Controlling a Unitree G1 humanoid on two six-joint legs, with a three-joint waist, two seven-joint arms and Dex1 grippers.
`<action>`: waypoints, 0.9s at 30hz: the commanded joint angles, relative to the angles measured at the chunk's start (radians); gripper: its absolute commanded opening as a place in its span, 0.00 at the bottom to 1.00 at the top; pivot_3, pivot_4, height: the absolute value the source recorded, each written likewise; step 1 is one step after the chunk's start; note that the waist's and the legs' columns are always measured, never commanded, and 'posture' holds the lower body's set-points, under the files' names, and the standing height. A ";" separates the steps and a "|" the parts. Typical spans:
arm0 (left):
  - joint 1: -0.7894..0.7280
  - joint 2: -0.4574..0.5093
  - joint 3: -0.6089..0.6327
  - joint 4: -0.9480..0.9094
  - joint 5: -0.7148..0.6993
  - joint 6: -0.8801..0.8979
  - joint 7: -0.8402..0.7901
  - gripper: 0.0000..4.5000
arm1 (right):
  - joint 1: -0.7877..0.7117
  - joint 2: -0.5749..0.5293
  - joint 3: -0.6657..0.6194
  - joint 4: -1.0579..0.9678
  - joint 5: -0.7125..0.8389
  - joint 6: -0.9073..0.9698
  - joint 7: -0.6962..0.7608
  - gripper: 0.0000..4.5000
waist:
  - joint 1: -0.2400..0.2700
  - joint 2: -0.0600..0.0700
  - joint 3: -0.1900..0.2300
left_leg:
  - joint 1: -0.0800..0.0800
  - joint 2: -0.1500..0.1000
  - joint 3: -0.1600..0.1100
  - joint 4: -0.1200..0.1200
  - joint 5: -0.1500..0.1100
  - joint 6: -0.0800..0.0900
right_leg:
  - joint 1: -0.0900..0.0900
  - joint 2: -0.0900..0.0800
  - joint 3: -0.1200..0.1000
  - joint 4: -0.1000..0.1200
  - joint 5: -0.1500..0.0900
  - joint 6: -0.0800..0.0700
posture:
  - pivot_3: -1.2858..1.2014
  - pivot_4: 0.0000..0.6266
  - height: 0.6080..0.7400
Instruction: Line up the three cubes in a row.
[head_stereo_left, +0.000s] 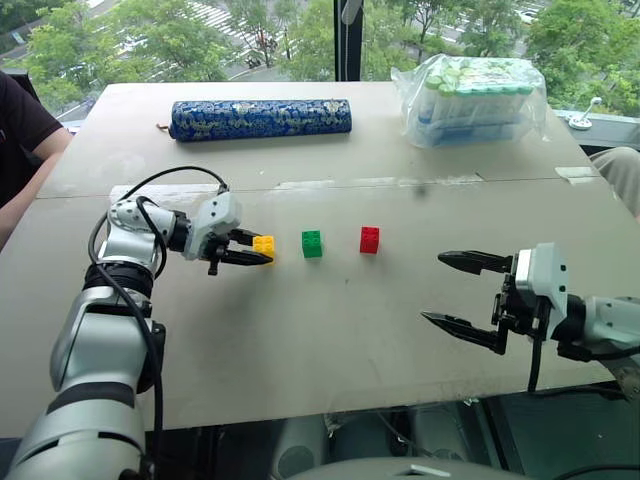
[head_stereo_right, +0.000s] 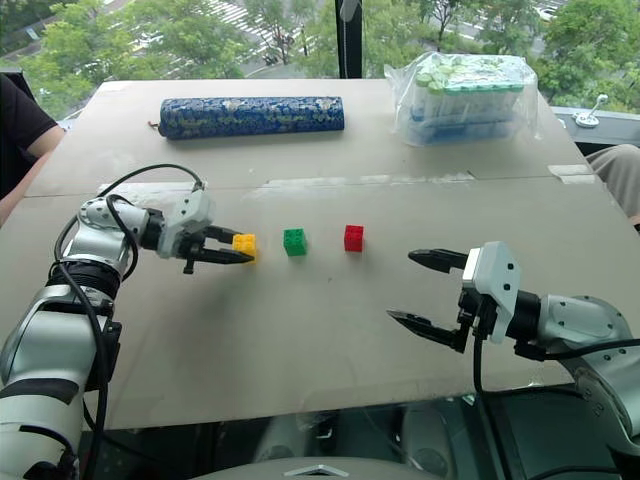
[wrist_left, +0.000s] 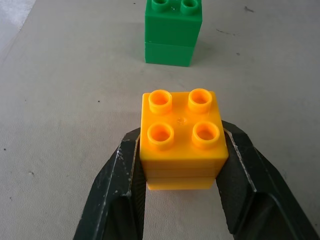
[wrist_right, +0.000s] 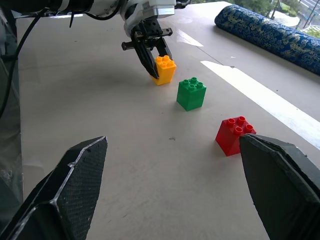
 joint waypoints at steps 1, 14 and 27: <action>-0.034 0.012 -0.005 0.028 0.008 -0.036 -0.005 0.29 | 0.002 -0.003 -0.035 -0.038 0.011 -0.005 -0.021 0.97 | 0.000 0.000 0.000 | 0.000 0.000 0.000 0.000 0.000 0.000 | 0.000 0.000 0.000 0.000 -0.001 -0.001 | 0.52 0.24 1.00; -0.026 0.001 0.055 0.056 0.014 -0.049 -0.001 0.87 | 0.004 -0.024 -0.053 -0.032 0.025 -0.002 -0.013 0.97 | -0.002 0.000 0.000 | 0.000 0.000 -0.001 0.000 0.000 0.000 | 0.000 0.000 0.000 0.000 0.001 0.001 | 0.52 0.24 1.00; 0.527 0.092 0.458 -0.859 -0.349 0.555 0.302 0.97 | -0.002 -0.005 -0.102 0.002 0.106 0.000 -0.011 0.97 | -0.017 0.001 0.001 | 0.002 0.001 0.000 0.000 -0.001 -0.001 | 0.001 -0.004 0.005 0.000 0.003 -0.003 | 0.52 0.24 1.00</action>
